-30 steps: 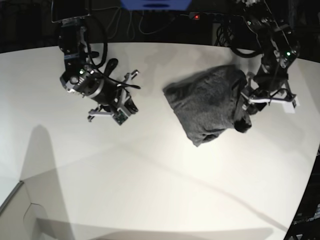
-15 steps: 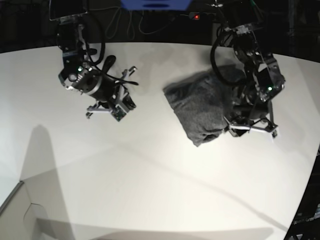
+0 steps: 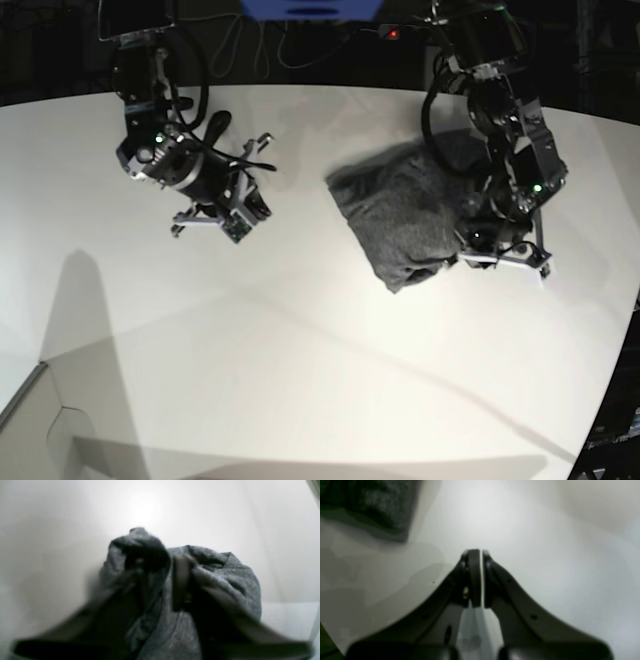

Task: Layout the t-shirt on the table in an organized manner, then fold the t-shirt properly
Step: 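Press and tuck the bundle edge with the left gripper, then grasp the bundle with the left gripper and drag it toward the table center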

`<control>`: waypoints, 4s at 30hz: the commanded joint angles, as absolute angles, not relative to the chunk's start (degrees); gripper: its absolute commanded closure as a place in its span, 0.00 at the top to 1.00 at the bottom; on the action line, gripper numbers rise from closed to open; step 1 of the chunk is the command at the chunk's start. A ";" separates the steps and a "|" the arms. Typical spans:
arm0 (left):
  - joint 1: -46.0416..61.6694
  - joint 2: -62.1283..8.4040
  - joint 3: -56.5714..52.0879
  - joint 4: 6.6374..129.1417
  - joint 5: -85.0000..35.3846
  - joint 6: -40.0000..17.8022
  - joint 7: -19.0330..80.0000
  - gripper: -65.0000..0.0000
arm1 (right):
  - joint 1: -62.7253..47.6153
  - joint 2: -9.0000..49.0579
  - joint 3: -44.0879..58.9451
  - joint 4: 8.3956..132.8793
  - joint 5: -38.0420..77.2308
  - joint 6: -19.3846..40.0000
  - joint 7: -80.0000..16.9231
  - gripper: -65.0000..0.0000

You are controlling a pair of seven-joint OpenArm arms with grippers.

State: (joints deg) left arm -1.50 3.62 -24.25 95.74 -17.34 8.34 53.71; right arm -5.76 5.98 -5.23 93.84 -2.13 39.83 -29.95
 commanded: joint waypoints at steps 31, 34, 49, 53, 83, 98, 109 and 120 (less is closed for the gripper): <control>4.09 -1.19 -38.64 100.88 -27.82 7.87 53.41 0.00 | -8.04 6.02 -5.14 97.19 -1.10 40.00 -28.53 0.00; 4.18 -1.27 -38.55 100.88 -30.29 7.78 53.58 0.03 | -8.31 6.02 -5.32 98.77 -1.10 40.00 -28.62 0.00; 11.03 -1.89 -40.75 102.37 -50.24 7.87 56.75 0.74 | -15.08 7.60 -4.18 106.24 -1.10 40.00 -28.70 0.16; 11.30 -1.89 -40.66 98.95 -52.70 7.87 56.66 0.93 | -16.13 7.60 -3.21 106.42 -1.10 40.00 -28.70 0.33; 5.23 -13.23 -7.60 75.12 -52.35 -4.62 42.33 0.95 | -17.27 7.60 -3.21 106.51 -1.10 40.00 -28.70 0.41; -1.19 -13.41 -1.10 66.33 -35.65 -17.01 37.58 0.00 | -17.45 7.60 5.67 106.51 -1.10 40.00 -28.70 0.41; -10.95 -12.79 12.70 66.24 -19.12 -25.45 36.97 0.00 | -17.71 7.34 21.14 106.51 -1.10 40.00 -28.70 0.41; -24.75 -11.82 39.69 63.43 -2.68 -40.00 36.88 0.00 | -17.71 4.00 34.95 106.77 -1.10 40.00 -28.70 0.41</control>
State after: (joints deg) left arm -25.06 -11.88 38.94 64.40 -6.02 -39.29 32.18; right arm -17.85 3.64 34.74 105.49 -1.74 40.03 -30.04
